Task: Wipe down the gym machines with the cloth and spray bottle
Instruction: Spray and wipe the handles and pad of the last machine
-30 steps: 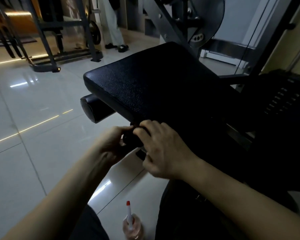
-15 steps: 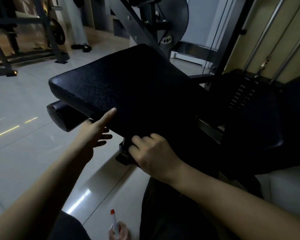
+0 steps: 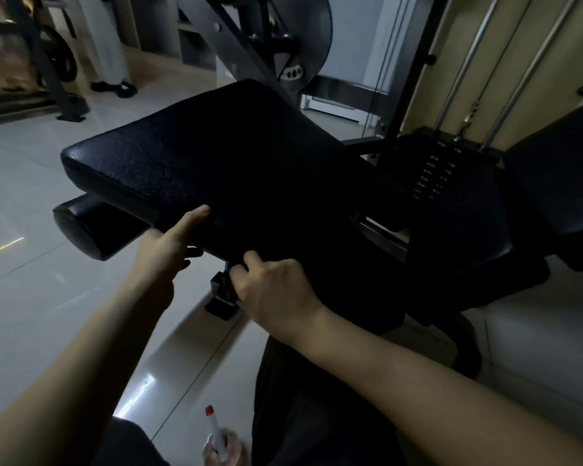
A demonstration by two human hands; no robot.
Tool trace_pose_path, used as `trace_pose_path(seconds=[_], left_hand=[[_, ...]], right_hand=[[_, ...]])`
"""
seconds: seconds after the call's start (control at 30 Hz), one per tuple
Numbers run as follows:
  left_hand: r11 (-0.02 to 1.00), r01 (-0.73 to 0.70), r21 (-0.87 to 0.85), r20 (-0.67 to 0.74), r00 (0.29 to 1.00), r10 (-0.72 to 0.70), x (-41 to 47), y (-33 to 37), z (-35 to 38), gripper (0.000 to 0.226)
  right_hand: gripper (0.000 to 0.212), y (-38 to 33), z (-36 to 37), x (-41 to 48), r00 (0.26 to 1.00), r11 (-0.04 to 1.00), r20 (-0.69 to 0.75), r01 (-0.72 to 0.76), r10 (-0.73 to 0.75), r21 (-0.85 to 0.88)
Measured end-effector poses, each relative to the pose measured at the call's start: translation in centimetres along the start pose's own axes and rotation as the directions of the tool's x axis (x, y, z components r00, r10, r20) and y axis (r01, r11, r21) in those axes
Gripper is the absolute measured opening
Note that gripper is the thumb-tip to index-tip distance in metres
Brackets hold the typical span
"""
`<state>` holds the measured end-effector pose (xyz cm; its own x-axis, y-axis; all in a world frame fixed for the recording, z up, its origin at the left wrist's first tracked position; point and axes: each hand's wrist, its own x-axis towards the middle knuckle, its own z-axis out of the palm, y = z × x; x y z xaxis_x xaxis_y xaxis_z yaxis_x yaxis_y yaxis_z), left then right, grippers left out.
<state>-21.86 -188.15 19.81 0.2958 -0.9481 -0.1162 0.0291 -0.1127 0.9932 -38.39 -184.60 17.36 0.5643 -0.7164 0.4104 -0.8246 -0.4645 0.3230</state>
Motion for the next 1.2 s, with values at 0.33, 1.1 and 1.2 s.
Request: trace_pose_path(seconds=[0.33, 1.1, 1.2], left_hand=[[0.998, -0.043, -0.04, 0.021, 0.999, 0.044, 0.2, -0.8, 0.6, 0.043], [0.986, -0.12, -0.114, 0.035, 0.992, 0.125, 0.7, -1.6, 0.7, 0.025], [0.988, -0.11, -0.108, 0.054, 0.992, 0.116, 0.7, -1.5, 0.5, 0.029]], right_hand=[[0.031, 6.8, -1.9, -15.1, 0.887, 0.914, 0.231, -0.406, 0.4, -0.026], [0.047, 8.6, -0.6, -19.2, 0.901, 0.905, 0.086, -0.419, 0.425, -0.076], [0.04, 6.8, -0.9, -15.8, 0.95, 0.951, -0.058, -0.304, 0.308, 0.063]])
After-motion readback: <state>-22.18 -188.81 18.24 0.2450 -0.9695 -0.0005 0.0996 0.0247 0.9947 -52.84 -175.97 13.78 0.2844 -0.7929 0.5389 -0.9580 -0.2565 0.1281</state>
